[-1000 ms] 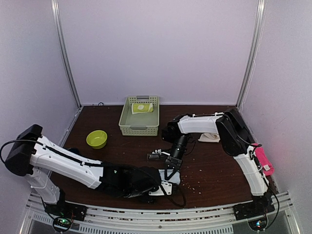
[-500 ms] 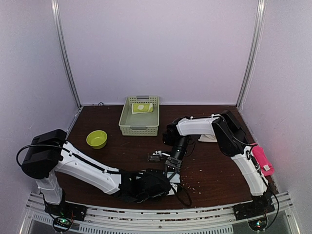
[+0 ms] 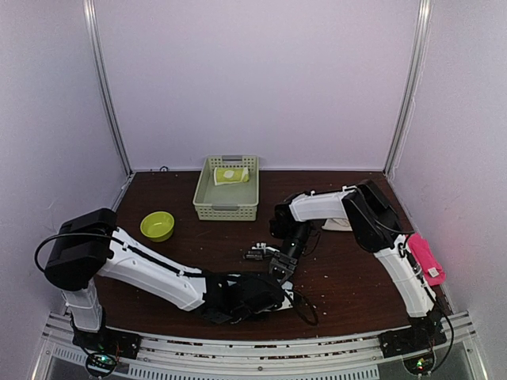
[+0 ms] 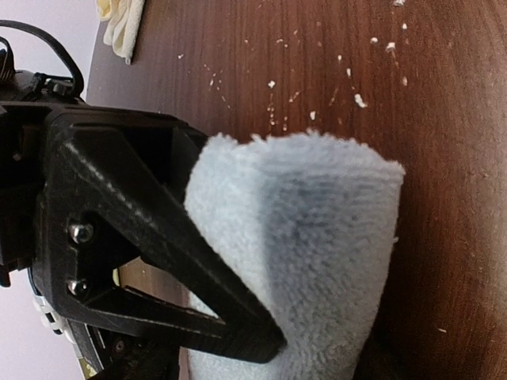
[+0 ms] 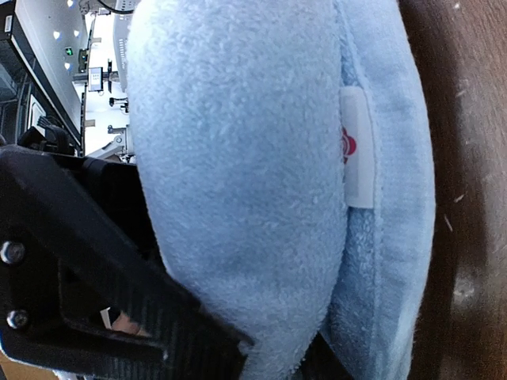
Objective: Roll the towels
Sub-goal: Roll the towel at the center of the board, then pick up the towel from the center of the board.
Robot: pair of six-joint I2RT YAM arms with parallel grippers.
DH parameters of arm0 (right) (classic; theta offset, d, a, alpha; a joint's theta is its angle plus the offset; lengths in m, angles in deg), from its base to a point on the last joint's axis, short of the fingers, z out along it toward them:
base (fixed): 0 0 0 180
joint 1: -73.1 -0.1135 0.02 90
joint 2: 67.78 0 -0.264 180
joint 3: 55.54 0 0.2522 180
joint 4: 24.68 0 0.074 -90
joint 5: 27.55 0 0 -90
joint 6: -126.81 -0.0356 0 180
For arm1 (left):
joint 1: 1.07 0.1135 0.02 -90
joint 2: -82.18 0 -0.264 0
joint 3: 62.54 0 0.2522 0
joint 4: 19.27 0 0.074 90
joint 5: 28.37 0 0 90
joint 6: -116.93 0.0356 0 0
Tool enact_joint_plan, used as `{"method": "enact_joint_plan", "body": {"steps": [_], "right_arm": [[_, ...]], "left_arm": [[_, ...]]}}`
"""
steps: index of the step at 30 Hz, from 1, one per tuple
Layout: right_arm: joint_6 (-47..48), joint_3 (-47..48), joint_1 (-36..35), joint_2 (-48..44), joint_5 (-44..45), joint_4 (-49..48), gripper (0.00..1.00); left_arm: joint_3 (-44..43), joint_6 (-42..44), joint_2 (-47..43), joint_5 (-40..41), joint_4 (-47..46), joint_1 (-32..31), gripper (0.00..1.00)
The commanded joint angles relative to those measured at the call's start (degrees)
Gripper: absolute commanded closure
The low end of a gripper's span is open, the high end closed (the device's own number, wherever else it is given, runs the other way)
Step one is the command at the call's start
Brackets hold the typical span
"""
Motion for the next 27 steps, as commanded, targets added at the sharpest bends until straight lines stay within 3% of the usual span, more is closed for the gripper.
{"method": "enact_joint_plan", "body": {"steps": [1, 8, 18, 27], "right_arm": [[0.5, -1.8, -0.2, 3.6, 7.3, -6.1, 0.66], [0.2, 0.0, 4.2, -3.8, 8.1, -6.1, 0.41], [-1.7, -0.9, 14.5, -19.8, 9.6, -6.1, 0.34], [1.0, -16.3, 22.7, -39.2, 9.9, -10.7, 0.29]], "left_arm": [[1.1, -2.2, 4.9, -4.2, 4.2, 3.7, 0.28], [0.3, -0.6, 7.5, -15.9, 7.5, 5.0, 0.42], [-2.4, 0.3, 9.6, -20.9, 11.5, 6.7, 0.63], [-4.1, 1.5, 4.9, -20.4, 12.8, 9.6, 0.80]]}}
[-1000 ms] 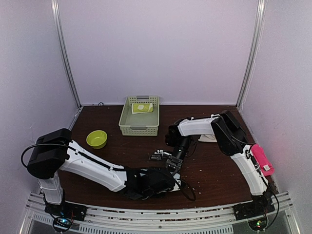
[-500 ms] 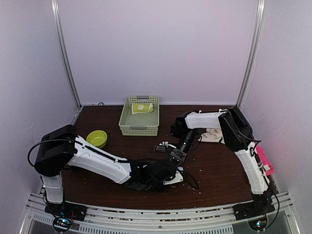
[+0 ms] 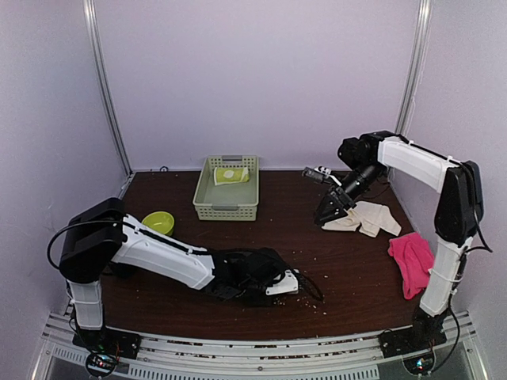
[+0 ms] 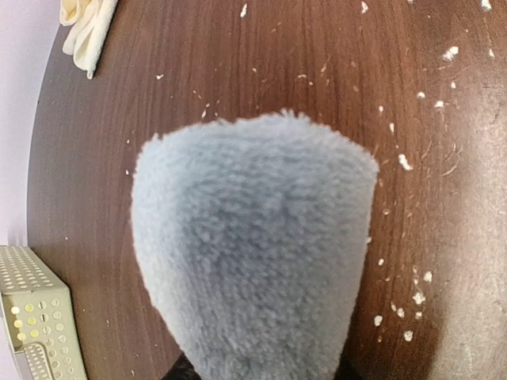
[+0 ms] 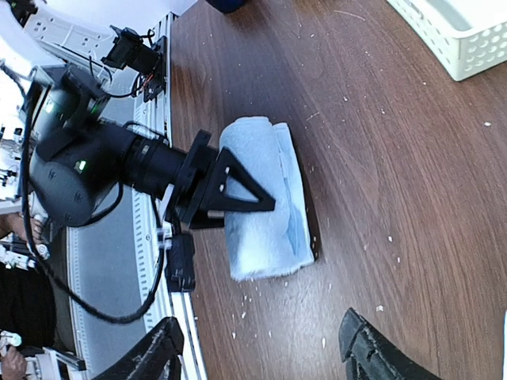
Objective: Roll the towels
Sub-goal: Pick up the towel from the center of the board.
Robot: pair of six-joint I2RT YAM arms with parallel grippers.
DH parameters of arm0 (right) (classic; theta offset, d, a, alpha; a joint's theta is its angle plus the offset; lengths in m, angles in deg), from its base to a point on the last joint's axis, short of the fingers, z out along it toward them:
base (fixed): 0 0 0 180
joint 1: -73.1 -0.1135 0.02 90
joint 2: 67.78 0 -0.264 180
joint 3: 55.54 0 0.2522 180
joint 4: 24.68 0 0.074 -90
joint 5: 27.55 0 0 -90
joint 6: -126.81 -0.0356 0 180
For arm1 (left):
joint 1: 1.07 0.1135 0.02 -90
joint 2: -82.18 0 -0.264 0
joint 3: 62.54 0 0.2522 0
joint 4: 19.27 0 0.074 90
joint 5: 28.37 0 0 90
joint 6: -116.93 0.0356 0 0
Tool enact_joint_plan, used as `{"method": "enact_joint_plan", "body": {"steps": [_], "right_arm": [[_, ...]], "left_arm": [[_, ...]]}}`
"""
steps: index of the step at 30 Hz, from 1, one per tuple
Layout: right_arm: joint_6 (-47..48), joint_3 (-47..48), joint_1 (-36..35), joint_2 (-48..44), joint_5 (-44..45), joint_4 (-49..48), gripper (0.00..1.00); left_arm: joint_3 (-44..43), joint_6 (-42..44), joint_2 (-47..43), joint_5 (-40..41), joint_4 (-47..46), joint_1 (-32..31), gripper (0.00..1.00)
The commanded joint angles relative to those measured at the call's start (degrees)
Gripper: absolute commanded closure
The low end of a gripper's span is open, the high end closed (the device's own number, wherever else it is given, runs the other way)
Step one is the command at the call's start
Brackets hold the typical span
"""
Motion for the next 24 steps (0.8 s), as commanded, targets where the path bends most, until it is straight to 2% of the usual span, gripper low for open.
{"method": "enact_joint_plan", "body": {"steps": [1, 8, 15, 24], "right_arm": [[0.8, -10.0, 2.4, -7.9, 1.4, -5.1, 0.29], [-2.6, -23.1, 5.4, -18.6, 5.5, -15.3, 0.28], [-0.8, -28.8, 8.4, -21.1, 5.4, -15.8, 0.29], [-1.2, -35.6, 10.0, -23.6, 4.7, -19.8, 0.29]], "left_arm": [[1.6, 1.6, 0.5, -2.8, 11.1, 2.2, 0.83], [-1.1, 6.0, -5.3, 1.0, 11.8, 4.1, 0.91], [-3.6, 10.8, -10.5, 3.4, 11.7, 6.7, 0.96], [-4.0, 17.0, -16.5, 1.3, 8.0, 13.2, 0.97]]}}
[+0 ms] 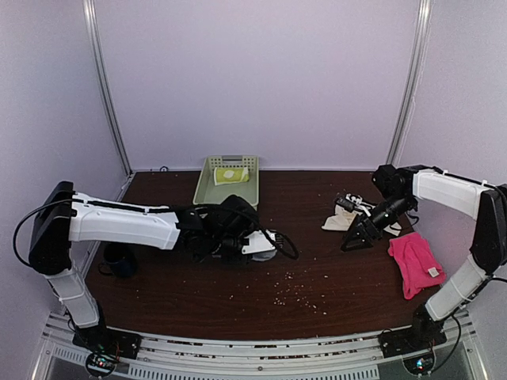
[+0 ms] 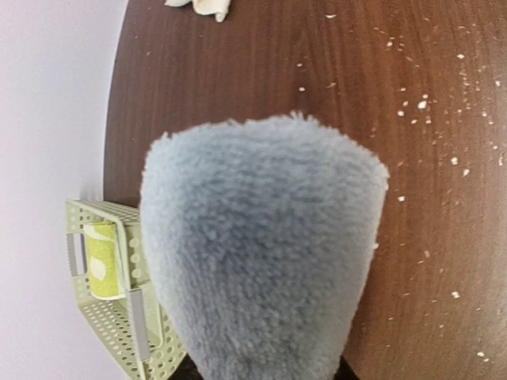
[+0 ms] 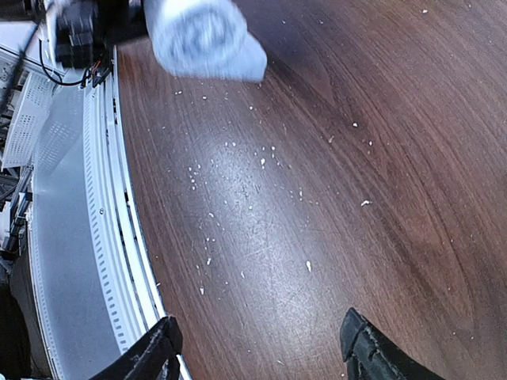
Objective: Roll the towels
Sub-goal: Pick up the towel from the center of the board, then place the towel in the bin.
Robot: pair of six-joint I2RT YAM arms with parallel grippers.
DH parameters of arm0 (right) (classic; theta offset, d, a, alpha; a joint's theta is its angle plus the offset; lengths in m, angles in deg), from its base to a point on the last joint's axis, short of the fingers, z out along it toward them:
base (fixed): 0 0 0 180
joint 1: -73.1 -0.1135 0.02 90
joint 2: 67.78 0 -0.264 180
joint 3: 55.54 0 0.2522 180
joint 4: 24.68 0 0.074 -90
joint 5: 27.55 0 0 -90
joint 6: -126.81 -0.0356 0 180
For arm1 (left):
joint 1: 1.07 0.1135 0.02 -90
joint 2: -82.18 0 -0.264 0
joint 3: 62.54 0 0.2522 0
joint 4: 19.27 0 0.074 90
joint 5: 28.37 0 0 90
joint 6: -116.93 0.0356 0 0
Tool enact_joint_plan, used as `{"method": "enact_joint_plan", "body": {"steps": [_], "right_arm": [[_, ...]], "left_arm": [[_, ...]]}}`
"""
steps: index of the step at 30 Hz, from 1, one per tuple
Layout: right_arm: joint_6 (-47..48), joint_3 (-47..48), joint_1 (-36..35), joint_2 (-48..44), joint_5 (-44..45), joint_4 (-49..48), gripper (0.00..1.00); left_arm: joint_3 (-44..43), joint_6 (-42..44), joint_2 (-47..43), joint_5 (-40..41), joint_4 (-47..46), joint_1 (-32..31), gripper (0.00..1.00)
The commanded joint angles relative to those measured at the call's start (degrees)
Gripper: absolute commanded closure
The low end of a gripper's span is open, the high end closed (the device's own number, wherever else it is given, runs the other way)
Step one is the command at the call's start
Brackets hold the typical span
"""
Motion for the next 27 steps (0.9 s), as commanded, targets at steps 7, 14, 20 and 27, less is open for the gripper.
{"method": "enact_joint_plan", "body": {"steps": [7, 14, 20, 27], "right_arm": [[0.9, -3.6, 1.2, -1.3, -1.2, -3.7, 0.29], [2.3, -4.5, 1.5, -0.1, -2.4, -3.4, 0.27], [2.6, -4.5, 1.7, 0.5, -3.3, -3.1, 0.27], [2.5, -4.8, 1.8, 2.1, -3.3, -2.9, 0.27]], "left_arm": [[-6.1, 10.7, -3.7, 1.6, -6.2, 8.7, 0.99], [-12.6, 18.3, -1.0, 0.1, -11.3, 16.8, 1.00], [-19.0, 23.7, 7.5, -1.6, -19.3, 24.4, 1.00], [-31.6, 28.0, 22.1, -7.0, -25.7, 30.3, 1.00]]}}
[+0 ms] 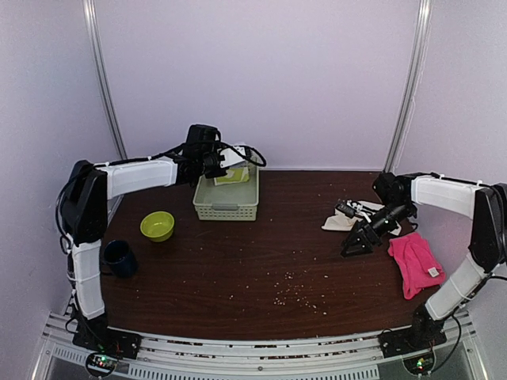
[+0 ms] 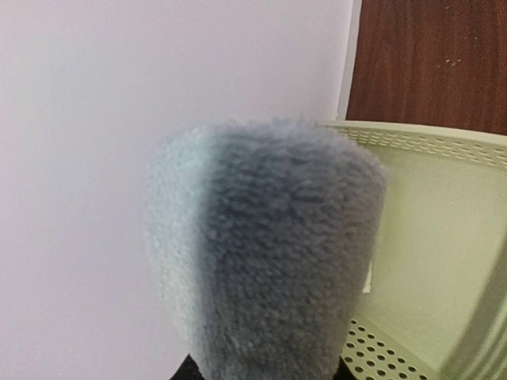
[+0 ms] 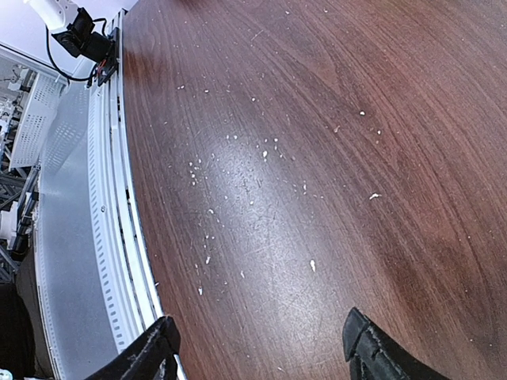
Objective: Roll the towels
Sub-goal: Place the towel in the bin.
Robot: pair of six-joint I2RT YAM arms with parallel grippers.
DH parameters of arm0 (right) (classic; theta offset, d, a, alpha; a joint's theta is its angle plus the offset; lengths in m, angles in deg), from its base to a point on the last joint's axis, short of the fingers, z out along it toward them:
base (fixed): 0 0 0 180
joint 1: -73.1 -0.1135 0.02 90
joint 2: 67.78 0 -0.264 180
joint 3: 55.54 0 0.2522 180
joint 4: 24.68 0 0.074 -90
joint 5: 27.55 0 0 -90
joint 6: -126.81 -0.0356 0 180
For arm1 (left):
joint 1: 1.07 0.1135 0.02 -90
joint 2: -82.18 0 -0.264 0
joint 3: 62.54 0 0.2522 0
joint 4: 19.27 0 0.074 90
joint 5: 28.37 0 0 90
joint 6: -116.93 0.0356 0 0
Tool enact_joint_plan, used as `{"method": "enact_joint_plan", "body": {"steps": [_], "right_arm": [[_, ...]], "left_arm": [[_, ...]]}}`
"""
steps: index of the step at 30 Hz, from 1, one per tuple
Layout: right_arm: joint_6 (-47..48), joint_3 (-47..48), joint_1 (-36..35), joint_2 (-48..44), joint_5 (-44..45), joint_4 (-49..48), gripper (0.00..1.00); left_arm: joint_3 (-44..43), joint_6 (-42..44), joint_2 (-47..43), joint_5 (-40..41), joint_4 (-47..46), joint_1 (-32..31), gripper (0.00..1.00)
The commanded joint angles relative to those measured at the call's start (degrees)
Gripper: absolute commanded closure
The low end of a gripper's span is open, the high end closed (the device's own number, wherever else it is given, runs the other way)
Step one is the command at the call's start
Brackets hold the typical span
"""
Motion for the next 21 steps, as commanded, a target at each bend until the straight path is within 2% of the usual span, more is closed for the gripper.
{"method": "enact_joint_plan", "body": {"steps": [1, 7, 12, 13, 14, 21], "right_arm": [[0.8, -0.5, 0.5, 1.5, -0.8, 0.1, 0.27], [0.8, -0.9, 0.6, 3.3, -0.6, 0.1, 0.27], [3.0, -0.2, 0.7, 5.8, -1.0, 1.0, 0.27], [3.3, 0.2, 0.7, 6.3, -1.1, 1.4, 0.10], [3.8, 0.4, 0.7, 7.0, -1.3, 2.0, 0.01], [5.8, 1.6, 0.7, 9.7, -2.4, 4.3, 0.00]], "left_arm": [[-7.8, 4.3, 8.3, -4.4, -9.0, 2.8, 1.00], [-16.4, 7.5, 18.5, -7.2, -14.1, 4.8, 1.00], [-17.3, 11.0, 22.7, -10.5, -18.7, 5.4, 1.00], [-17.3, 11.7, 23.6, -10.7, -19.4, 5.6, 1.00], [-17.5, 11.8, 24.2, -10.9, -19.8, 5.8, 1.00], [-16.6, 10.3, 25.9, -12.0, -16.7, 6.5, 1.00]]}}
